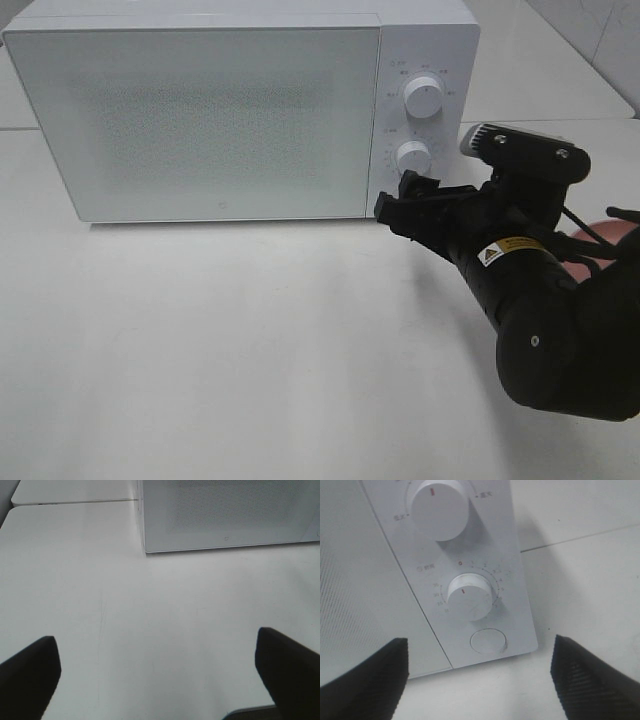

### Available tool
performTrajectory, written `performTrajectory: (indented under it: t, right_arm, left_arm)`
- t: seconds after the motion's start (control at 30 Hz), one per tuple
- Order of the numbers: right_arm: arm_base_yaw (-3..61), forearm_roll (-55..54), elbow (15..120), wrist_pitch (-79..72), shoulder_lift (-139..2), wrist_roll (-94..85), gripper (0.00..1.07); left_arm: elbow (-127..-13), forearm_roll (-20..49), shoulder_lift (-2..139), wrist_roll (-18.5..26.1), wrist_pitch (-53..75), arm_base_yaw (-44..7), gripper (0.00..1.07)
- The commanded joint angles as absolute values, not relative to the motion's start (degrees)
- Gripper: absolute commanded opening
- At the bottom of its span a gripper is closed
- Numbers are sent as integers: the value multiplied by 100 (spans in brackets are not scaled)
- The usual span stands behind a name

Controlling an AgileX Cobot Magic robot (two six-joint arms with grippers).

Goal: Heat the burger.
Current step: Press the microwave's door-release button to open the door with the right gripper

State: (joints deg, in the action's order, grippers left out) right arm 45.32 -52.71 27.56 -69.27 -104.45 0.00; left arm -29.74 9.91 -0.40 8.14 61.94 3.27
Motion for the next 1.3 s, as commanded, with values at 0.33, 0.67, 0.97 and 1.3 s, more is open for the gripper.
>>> performTrajectory:
  t: [0.33,0.67,0.97,1.3]
  right_arm:
    - [4503,-5380,2807,-6698,-10428,4756,55]
    - [4503,-5346,2807,-6583,-10428,6606,9]
    - [4486,-5340,2807,-6050,-10451,6818,0]
    - [4154,-4727,3146,-5867,-10886,7322,0]
  left_arm:
    - [-2974,1020,-166,768,6165,332,98]
    - [-2974,1020,-166,768,6165,332,98]
    - [-2974,1020,-166,768,6165,332,98]
    - [-2974,1020,-166,768,6165,332,98]
